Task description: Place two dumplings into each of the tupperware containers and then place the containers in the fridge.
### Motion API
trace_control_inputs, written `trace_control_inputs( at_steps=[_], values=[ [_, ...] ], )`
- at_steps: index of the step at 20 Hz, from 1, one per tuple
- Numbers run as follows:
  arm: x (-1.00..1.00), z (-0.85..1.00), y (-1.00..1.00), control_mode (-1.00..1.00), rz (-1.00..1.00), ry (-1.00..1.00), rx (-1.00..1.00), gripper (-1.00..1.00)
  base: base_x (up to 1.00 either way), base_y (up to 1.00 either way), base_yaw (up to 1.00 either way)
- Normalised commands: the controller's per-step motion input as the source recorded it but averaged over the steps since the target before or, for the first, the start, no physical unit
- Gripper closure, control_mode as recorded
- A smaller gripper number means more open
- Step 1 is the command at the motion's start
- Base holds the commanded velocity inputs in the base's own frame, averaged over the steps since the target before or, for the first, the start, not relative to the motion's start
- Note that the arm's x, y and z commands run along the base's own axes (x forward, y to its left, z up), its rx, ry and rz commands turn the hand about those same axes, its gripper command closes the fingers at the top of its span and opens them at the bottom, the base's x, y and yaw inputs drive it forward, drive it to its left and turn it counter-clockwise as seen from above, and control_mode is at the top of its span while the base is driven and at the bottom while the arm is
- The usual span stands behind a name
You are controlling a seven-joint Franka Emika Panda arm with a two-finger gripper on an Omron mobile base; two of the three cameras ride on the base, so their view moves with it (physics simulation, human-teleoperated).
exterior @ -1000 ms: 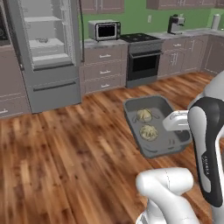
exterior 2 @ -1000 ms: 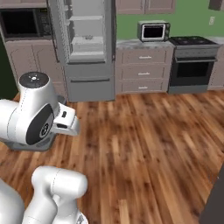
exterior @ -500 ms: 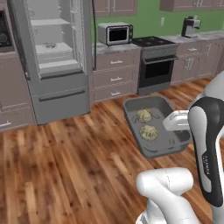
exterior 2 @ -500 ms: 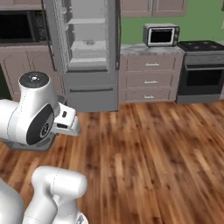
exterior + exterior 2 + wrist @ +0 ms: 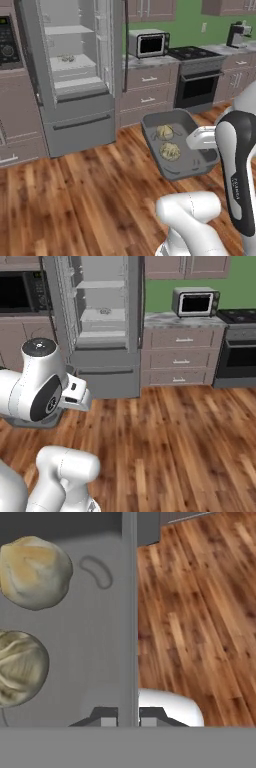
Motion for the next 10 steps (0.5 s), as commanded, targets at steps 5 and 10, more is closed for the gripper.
trace_control_inputs(
  at_steps=[5,10],
  values=[
    [0.0,0.0,0.0,1.0,0.0,0.0,0.0,1.0,1.0,0.02,0.05],
    [0.0,0.0,0.0,1.0,0.0,0.0,0.0,1.0,1.0,0.01,0.06]
  ],
)
